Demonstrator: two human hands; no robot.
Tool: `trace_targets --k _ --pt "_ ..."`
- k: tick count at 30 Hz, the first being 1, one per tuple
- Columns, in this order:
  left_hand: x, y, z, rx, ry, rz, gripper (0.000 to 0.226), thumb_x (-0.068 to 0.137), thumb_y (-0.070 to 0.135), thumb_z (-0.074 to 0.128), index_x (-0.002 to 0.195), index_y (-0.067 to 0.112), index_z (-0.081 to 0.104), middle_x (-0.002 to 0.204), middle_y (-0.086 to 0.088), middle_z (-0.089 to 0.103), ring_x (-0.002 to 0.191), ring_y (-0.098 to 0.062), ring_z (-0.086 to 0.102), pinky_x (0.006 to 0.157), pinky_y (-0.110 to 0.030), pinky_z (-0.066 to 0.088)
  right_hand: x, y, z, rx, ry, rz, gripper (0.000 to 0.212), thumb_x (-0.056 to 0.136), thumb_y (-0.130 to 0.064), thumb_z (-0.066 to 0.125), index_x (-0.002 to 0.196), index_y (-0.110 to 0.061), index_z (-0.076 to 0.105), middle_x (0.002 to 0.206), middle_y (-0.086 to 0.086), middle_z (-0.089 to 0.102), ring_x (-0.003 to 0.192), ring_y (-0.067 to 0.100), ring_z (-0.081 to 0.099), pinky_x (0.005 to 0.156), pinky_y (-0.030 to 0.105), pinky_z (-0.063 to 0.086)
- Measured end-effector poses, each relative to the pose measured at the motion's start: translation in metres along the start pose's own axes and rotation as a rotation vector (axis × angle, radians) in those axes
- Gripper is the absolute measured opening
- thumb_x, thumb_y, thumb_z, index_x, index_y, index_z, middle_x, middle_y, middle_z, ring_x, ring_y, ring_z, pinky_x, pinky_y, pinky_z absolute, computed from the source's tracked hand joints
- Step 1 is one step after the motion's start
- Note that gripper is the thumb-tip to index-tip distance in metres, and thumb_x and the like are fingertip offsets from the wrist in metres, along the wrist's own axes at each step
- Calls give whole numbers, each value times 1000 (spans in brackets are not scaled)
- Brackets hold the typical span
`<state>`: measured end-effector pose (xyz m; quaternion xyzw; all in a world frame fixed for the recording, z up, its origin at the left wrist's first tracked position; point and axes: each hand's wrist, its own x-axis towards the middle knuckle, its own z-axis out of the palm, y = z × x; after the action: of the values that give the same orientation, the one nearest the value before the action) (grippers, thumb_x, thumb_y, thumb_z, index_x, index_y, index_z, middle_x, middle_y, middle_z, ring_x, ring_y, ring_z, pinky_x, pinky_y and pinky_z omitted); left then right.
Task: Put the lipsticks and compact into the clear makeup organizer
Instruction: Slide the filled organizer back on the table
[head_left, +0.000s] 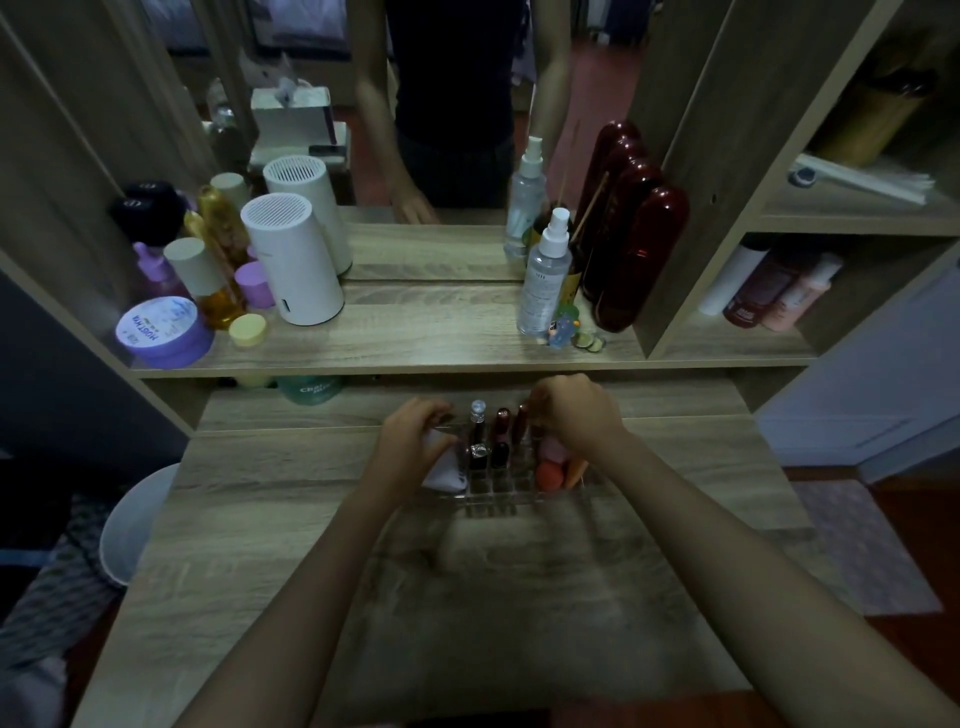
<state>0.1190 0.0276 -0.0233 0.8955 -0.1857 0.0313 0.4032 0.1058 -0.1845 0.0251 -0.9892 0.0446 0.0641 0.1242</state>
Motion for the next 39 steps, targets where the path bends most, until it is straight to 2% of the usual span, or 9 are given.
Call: trace_targets --k 3,7,11,14,18,21,26,36,39 --pt "-3 -7 -8 6 18 -18 28 77 0 69 105 -1 66 104 -20 68 96 -29 64 80 -18 41 -3 13 -6 13 30 49 20 84 -20 64 104 -20 67 110 14 67 103 35 63 78 38 51" --pt "-11 -22 -20 16 87 -141 23 86 -4 54 106 -1 65 108 -22 66 100 -31 61 85 -30 43 -9 43 -10 73 68 150 21 86 -16 60 104 -18 69 108 14 71 104 34 64 79 38 52" --pt "-28 -40 -27 16 93 -368 25 91 1 48 112 -2 62 112 -26 65 105 -36 60 90 -42 46 -19 77 2 177 16 299 18 89 -13 59 103 -10 71 108 15 72 101 29 66 84 32 50" --pt "-40 -46 -23 -168 16 -593 21 92 3 50 107 0 64 103 -25 67 96 -38 64 85 -47 52 -30 90 18 325 -53 364 15 86 -7 64 96 -1 75 103 18 74 96 30 68 76 22 45" --pt "-49 -47 -9 -462 -86 -800 25 90 -2 52 113 -9 59 92 -21 64 72 -25 58 68 -33 50 -44 90 39 570 -203 410 13 82 5 67 92 10 71 85 26 71 53 20 63 54 21 48" --pt "-51 -47 -1 -530 -94 -806 24 89 -4 53 110 -15 59 89 -25 61 65 -22 54 67 -30 45 -49 85 49 660 -165 449 10 81 10 64 79 4 71 58 17 62 27 4 50 36 15 42" --pt "-47 -49 6 -526 -94 -812 17 86 -4 57 102 -8 63 66 -12 58 49 -10 54 43 -12 44 -51 73 50 625 -165 504 14 82 -1 66 69 -5 70 25 -7 53 21 -3 45 28 6 35" --pt "-48 -49 6 -425 -60 -749 12 74 -7 70 73 4 72 49 1 67 54 -18 58 57 -27 48 -50 71 56 566 -130 522 16 82 -6 64 74 2 76 21 -10 48 22 -5 47 52 20 47" --pt "-46 -46 7 -344 -70 -712 14 73 -2 72 65 10 72 63 -15 70 60 -20 60 64 -32 48 -49 71 57 557 -124 495 17 82 -9 64 78 1 77 44 3 67 22 -6 47 54 21 50"
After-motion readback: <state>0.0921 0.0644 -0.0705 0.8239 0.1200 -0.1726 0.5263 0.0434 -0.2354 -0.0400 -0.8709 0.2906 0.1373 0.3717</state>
